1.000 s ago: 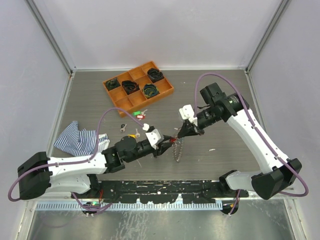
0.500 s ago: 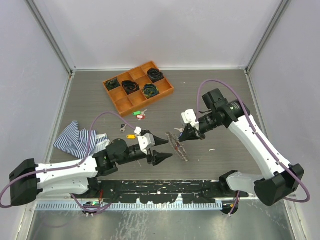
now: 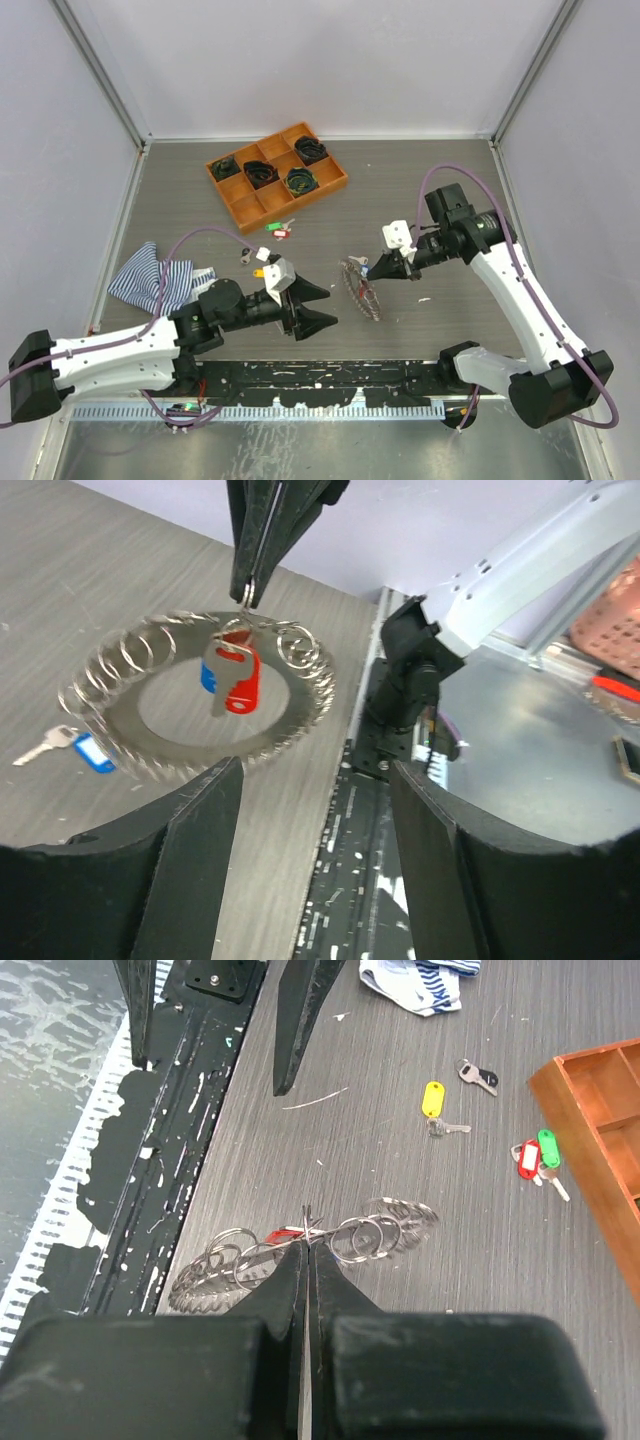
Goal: Remove the keys from the keyring
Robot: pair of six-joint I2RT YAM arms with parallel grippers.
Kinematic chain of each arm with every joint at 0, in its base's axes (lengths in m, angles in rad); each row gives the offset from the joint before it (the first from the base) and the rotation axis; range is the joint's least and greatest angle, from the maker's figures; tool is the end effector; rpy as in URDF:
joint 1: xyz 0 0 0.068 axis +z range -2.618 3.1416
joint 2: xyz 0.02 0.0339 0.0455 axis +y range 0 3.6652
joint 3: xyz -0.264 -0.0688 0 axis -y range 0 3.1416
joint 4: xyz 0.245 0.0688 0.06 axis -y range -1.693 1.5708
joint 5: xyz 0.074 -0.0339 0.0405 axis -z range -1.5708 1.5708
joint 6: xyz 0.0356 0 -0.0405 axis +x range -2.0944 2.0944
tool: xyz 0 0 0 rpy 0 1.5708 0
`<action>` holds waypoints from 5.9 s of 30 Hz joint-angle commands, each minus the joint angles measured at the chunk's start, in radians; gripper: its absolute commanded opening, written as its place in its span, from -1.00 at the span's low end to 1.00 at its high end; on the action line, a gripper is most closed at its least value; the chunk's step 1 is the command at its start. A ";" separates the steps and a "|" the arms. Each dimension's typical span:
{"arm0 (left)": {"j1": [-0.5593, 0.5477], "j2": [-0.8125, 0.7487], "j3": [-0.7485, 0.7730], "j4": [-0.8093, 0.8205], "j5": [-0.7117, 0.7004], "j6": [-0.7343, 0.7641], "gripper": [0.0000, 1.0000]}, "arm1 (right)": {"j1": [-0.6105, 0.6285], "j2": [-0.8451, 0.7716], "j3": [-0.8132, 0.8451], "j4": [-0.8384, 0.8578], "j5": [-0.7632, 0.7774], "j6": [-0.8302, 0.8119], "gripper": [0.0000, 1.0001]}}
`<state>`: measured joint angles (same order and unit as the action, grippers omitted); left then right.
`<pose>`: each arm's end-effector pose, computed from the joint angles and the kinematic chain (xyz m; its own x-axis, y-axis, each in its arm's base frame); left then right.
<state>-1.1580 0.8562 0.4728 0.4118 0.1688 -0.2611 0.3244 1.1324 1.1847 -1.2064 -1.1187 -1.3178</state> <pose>0.0770 -0.1908 0.2800 -0.2395 -0.0875 -0.9669 0.9404 0.2267 -0.2534 0.1658 0.0895 0.3434 0.2520 -0.3615 -0.8977 -0.9604 -0.2076 -0.1860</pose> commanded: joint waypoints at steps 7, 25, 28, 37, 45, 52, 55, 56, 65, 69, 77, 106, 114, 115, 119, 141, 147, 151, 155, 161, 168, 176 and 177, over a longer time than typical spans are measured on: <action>0.217 0.026 0.032 0.237 0.329 -0.344 0.32 | -0.054 -0.007 0.076 -0.182 -0.122 -0.241 -0.99; 0.317 0.364 0.045 0.675 0.563 -0.414 0.17 | -0.078 0.021 0.115 -0.251 -0.154 -0.324 -0.98; 0.317 0.404 0.032 0.728 0.579 -0.397 0.03 | -0.065 0.035 0.140 -0.251 -0.148 -0.323 -0.99; 0.334 0.532 0.029 0.972 0.582 -0.456 0.00 | 0.043 0.117 0.287 -0.251 -0.089 -0.278 -0.99; 0.336 0.577 0.021 1.018 0.557 -0.473 0.08 | 0.057 0.146 0.331 -0.251 -0.098 -0.261 -0.99; 0.335 0.600 0.037 1.014 0.530 -0.484 0.07 | 0.066 0.142 0.356 -0.251 -0.097 -0.244 -0.99; 0.334 0.599 0.046 1.015 0.536 -0.504 0.04 | 0.066 0.139 0.351 -0.251 -0.103 -0.245 -0.99; 0.334 0.600 0.048 1.015 0.539 -0.508 0.03 | 0.065 0.138 0.349 -0.251 -0.107 -0.244 -0.98; 0.330 0.628 0.088 1.016 0.588 -0.558 -0.09 | 0.066 0.131 0.342 -0.251 -0.126 -0.244 -0.99; 0.327 0.645 0.105 1.016 0.594 -0.573 -0.12 | 0.066 0.124 0.337 -0.251 -0.129 -0.244 -0.99; 0.326 0.682 0.116 1.017 0.584 -0.583 -0.14 | 0.067 0.108 0.329 -0.251 -0.140 -0.241 -0.98; 0.308 0.616 0.118 1.014 0.654 -0.642 -0.51 | 0.068 0.084 0.295 -0.249 -0.125 -0.247 -0.98; 0.315 0.590 0.099 1.001 0.645 -0.641 -0.55 | 0.068 0.079 0.285 -0.249 -0.126 -0.250 -0.99; 0.315 0.588 0.099 0.989 0.648 -0.640 -0.57 | 0.069 0.079 0.285 -0.249 -0.126 -0.251 -0.99; 0.314 0.578 0.093 0.963 0.652 -0.633 -0.64 | 0.069 0.077 0.279 -0.249 -0.125 -0.253 -0.99; 0.308 0.619 0.129 0.972 0.719 -0.712 -0.45 | 0.076 0.089 0.267 -0.250 -0.133 -0.262 -0.99; 0.305 0.662 0.154 1.018 0.714 -0.752 -0.42 | 0.077 0.087 0.265 -0.250 -0.138 -0.262 -0.99; 0.299 0.674 0.161 1.018 0.708 -0.751 -0.42 | 0.076 0.085 0.265 -0.250 -0.141 -0.261 -0.99; 0.293 0.686 0.164 1.018 0.688 -0.741 -0.41 | 0.077 0.083 0.265 -0.250 -0.143 -0.261 -0.98; 0.268 0.701 0.185 1.018 0.690 -0.727 -0.40 | 0.079 0.081 0.265 -0.249 -0.147 -0.258 -0.99; 0.262 0.700 0.171 1.018 0.681 -0.719 -0.33 | 0.079 0.080 0.267 -0.249 -0.148 -0.255 -0.99; 0.262 0.674 0.165 1.018 0.664 -0.713 -0.44 | 0.080 0.076 0.265 -0.249 -0.148 -0.252 -0.99; 0.262 0.673 0.160 1.018 0.661 -0.710 -0.45 | 0.079 0.076 0.265 -0.249 -0.148 -0.251 -0.99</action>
<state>-0.8948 1.5646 0.6262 1.3617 0.8520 -0.9997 0.3973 1.2350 1.4414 -1.4616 -1.2034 -1.5684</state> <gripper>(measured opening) 0.287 0.035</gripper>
